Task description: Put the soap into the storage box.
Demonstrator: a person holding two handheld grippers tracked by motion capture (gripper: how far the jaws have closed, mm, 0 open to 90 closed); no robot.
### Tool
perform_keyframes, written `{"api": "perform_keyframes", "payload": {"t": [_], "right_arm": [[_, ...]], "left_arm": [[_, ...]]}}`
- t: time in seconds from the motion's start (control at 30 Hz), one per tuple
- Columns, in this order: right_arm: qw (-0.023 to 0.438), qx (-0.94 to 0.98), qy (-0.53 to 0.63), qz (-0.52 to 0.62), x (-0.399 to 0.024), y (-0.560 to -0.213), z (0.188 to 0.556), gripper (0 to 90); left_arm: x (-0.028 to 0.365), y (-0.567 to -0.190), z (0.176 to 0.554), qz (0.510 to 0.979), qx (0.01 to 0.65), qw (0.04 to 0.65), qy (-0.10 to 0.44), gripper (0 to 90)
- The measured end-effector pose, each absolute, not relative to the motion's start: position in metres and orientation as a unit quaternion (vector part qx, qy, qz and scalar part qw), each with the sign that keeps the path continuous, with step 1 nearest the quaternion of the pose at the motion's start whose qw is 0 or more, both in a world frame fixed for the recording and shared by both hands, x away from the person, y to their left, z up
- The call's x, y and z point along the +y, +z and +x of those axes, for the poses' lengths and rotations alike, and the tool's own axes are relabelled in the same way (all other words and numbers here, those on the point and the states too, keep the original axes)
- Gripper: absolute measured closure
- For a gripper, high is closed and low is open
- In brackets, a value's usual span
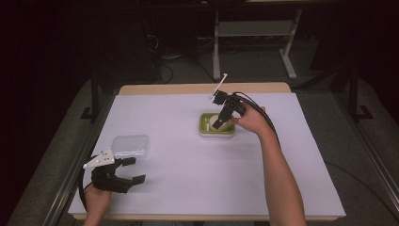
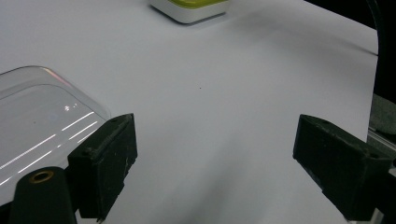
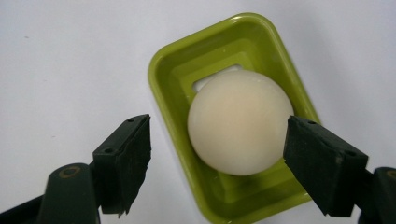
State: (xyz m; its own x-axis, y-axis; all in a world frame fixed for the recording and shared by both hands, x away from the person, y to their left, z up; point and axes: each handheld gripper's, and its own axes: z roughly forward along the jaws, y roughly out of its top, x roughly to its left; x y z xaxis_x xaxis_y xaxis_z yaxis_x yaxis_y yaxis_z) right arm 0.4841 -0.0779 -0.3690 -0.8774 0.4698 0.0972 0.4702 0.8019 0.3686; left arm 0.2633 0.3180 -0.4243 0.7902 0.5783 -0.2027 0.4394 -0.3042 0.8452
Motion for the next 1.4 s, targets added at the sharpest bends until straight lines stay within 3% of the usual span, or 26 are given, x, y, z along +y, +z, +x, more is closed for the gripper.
{"api": "perform_keyframes", "payload": {"t": [1.4], "right_arm": [[-0.002,-0.948,-0.231,-0.221,-0.114,-0.361,0.406,20.8]], "left_arm": [[0.314,-0.424,0.262,0.811,0.312,0.489,0.07,12.9]]}}
